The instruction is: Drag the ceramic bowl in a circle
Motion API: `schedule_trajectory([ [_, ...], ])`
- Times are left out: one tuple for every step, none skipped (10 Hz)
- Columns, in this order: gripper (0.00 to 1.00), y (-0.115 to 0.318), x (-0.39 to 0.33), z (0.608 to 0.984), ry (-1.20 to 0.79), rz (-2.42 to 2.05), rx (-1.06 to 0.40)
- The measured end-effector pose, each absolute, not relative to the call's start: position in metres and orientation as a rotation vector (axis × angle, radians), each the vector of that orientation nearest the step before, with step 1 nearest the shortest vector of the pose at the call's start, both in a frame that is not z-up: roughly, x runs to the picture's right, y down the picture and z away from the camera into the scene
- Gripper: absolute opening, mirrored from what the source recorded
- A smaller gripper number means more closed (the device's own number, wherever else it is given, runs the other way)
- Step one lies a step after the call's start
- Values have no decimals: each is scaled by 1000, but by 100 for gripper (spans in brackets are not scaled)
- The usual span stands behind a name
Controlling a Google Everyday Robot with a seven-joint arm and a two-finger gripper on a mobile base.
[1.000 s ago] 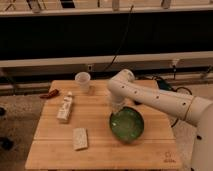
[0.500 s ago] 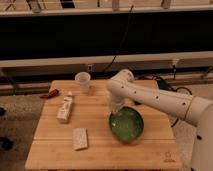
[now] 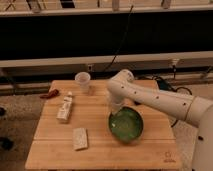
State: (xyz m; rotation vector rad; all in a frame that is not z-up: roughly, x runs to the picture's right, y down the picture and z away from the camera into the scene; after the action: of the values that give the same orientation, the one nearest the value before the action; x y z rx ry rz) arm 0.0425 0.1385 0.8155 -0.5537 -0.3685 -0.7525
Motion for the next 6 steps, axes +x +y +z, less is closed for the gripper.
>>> schedule_trajectory([
  [0,144,38,812,-383,-759,-556],
  [0,153,35,808,-399,-765,-562],
  [0,161,33,803,-411,-766,-566],
  [0,169,33,797,-419,-761,-569],
  [0,178,37,790,-424,-750,-575],
  [0,180,44,786,-419,-739,-579],
])
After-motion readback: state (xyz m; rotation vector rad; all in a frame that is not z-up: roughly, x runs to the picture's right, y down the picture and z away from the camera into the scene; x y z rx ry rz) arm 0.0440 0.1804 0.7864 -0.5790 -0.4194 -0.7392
